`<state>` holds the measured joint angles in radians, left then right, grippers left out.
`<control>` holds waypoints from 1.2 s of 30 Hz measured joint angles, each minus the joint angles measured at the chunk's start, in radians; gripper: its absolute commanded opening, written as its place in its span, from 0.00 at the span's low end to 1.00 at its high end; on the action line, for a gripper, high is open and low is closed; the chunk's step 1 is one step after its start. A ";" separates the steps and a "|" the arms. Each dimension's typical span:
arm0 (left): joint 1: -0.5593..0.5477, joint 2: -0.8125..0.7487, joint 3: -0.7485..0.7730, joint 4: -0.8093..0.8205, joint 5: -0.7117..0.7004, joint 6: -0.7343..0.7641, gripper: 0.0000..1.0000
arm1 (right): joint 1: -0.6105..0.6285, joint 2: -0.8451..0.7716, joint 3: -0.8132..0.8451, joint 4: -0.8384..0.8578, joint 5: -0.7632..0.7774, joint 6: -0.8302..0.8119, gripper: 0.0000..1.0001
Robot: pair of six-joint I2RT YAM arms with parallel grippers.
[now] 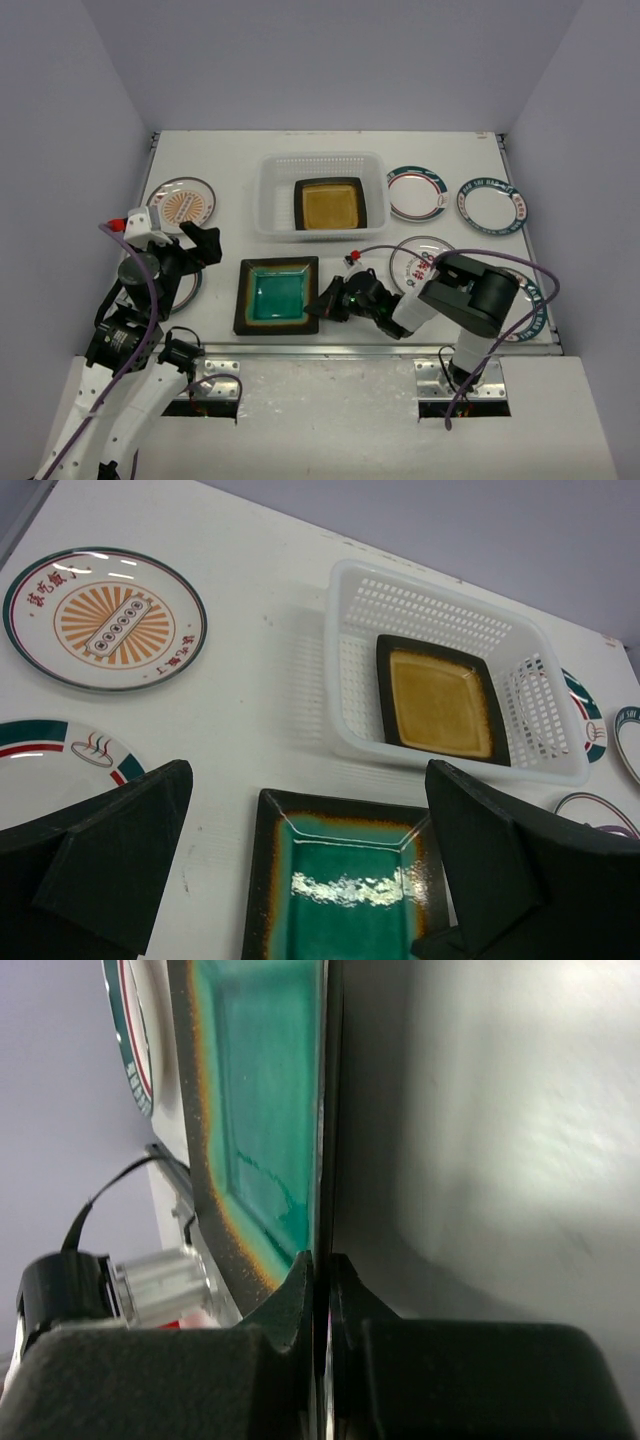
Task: Place the plates into the plastic bin on the countertop
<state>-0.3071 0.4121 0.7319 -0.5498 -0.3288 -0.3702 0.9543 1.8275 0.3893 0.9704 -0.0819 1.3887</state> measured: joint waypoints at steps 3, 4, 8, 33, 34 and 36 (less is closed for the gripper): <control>0.000 -0.002 0.000 0.000 -0.001 0.000 1.00 | 0.000 -0.135 -0.096 -0.056 -0.001 0.001 0.00; 0.000 -0.002 0.000 0.000 -0.001 0.000 1.00 | 0.000 -0.177 -0.121 -0.079 -0.004 0.001 0.00; -0.006 0.010 0.001 0.000 0.001 -0.001 1.00 | 0.000 -0.315 -0.189 -0.168 -0.015 0.000 0.00; -0.014 0.174 -0.315 0.216 0.717 -0.431 1.00 | -0.201 -0.985 -0.113 -0.837 -0.098 -0.195 0.00; -0.014 0.183 -0.319 0.235 0.730 -0.436 1.00 | -0.202 -0.985 -0.102 -0.841 -0.106 -0.199 0.00; -0.014 0.206 -0.331 0.277 0.744 -0.442 1.00 | -0.202 -0.983 -0.078 -0.851 -0.125 -0.207 0.00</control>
<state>-0.3214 0.6182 0.4010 -0.2733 0.4147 -0.8122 0.7521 0.8441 0.3116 0.1194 -0.2070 1.1818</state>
